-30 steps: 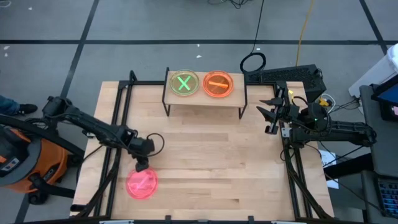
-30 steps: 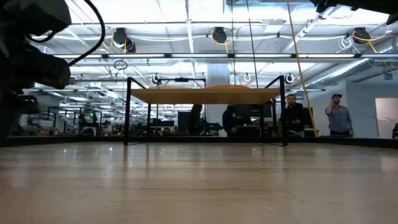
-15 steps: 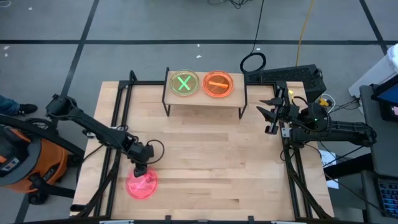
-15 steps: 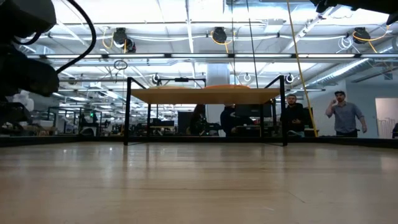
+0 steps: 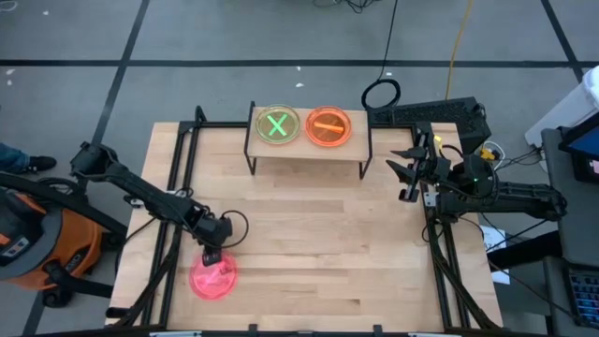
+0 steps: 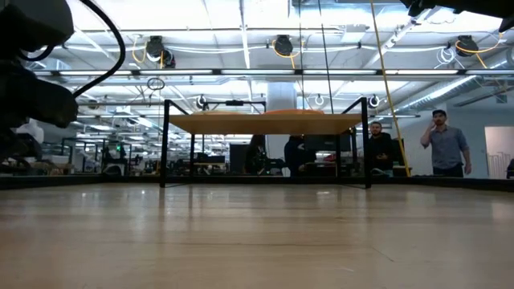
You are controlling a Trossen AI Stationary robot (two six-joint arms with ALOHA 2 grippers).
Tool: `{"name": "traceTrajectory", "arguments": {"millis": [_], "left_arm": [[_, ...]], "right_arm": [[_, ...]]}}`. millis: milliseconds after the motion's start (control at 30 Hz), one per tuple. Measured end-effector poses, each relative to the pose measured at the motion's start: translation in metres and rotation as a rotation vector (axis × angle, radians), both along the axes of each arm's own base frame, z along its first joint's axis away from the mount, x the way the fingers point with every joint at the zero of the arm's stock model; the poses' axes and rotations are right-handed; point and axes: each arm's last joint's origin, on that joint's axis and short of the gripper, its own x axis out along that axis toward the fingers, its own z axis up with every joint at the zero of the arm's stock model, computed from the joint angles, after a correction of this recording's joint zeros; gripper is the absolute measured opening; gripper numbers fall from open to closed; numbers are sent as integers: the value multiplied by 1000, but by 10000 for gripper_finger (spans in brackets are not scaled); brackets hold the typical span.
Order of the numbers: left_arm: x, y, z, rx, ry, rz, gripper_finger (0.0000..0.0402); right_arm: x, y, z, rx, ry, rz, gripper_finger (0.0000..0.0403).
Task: Place and stack plates onto a shelf
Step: Stack the pink plate on the green plate on the shelf
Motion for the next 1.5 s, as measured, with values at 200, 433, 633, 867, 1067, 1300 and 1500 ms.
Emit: {"name": "traceTrajectory", "arguments": {"millis": [200, 433, 633, 867, 1067, 1300, 1500], "left_arm": [[1, 5, 0, 2, 3, 0, 71], [4, 14, -1, -12, 15, 41, 32], [16, 23, 9, 24, -40, 84, 5], [37, 34, 35, 38, -125, 84, 4], [49, 43, 62, 67, -161, 66, 3], [57, 57, 90, 80, -170, 108, 1], [65, 72, 117, 95, -223, 148, 1]], "right_arm": [[0, 0, 0, 0, 0, 0, 112], [0, 0, 0, 0, 0, 0, 112], [0, 0, 0, 0, 0, 0, 112], [0, 0, 0, 0, 2, 0, 112], [0, 0, 0, 0, 1, 0, 112], [0, 0, 0, 0, 1, 0, 112], [0, 0, 0, 0, 1, 0, 112]]}}
